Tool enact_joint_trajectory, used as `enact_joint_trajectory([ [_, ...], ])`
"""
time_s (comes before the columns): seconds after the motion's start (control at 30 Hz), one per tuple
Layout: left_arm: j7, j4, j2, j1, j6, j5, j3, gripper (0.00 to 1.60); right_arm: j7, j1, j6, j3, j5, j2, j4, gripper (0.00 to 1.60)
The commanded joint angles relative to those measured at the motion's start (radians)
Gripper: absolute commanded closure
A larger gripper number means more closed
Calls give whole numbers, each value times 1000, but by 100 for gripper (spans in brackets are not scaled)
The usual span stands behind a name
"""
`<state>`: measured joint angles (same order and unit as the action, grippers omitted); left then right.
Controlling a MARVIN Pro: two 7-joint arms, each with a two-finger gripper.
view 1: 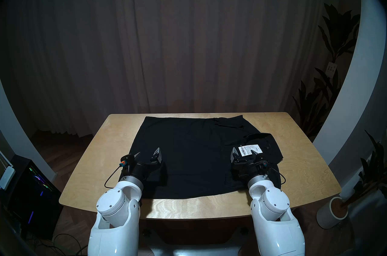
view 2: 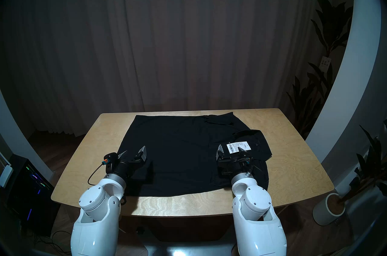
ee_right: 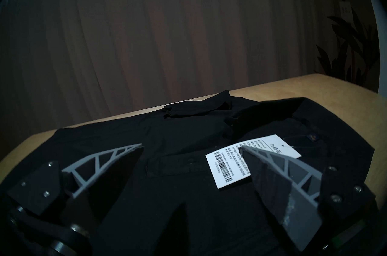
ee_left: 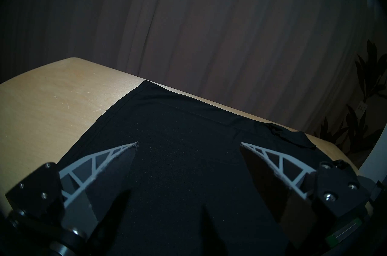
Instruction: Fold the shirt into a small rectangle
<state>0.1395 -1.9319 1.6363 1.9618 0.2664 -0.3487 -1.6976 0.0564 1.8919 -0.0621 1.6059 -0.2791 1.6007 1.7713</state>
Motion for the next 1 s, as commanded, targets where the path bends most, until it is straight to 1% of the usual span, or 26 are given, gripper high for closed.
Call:
enact_joint_trajectory([
  [0.0,12,-87,26,-8,71,-132,-44,0,25,10,-54,21,-174,20,60,0],
  [0.2,-11,-127,45,-1,149,-247,-111,0,17,26,-126,33,-295,25,95,0],
  [0.23,-23,-150,52,4,177,-286,-137,0,15,36,-157,40,-326,29,114,0],
  [0.3,-26,-157,55,5,186,-301,-145,0,13,40,-168,43,-338,30,120,0],
  [0.33,-37,-169,59,10,201,-328,-160,0,8,46,-184,47,-346,32,135,0],
  [0.37,-51,-186,65,18,222,-369,-180,0,19,59,-210,52,-371,35,161,0],
  [0.4,-51,-186,65,18,222,-369,-180,0,19,59,-210,52,-371,35,161,0],
  [0.43,-60,-195,68,21,230,-383,-188,0,20,67,-225,57,-387,38,174,0],
  [0.47,-67,-205,71,25,240,-401,-195,0,20,75,-238,62,-406,40,189,0],
  [0.5,-84,-220,76,34,261,-438,-206,0,18,91,-263,72,-429,46,213,0],
  [0.53,-84,-220,76,34,261,-438,-206,0,18,91,-263,72,-429,46,213,0],
  [0.57,-92,-228,79,40,272,-456,-211,0,16,98,-275,78,-443,49,221,0],
  [0.6,-113,-245,86,55,297,-489,-220,0,6,117,-307,93,-472,56,250,0],
  [0.63,-113,-245,86,55,297,-489,-220,0,6,117,-307,93,-472,56,250,0],
  [0.77,-139,-262,98,76,332,-537,-234,0,-13,150,-358,136,-529,76,294,0],
  [0.83,-153,-268,102,84,350,-561,-238,0,-35,170,-391,162,-563,90,323,0],
  [0.97,-178,-269,106,92,381,-612,-238,0,-73,198,-444,211,-635,114,349,0],
])
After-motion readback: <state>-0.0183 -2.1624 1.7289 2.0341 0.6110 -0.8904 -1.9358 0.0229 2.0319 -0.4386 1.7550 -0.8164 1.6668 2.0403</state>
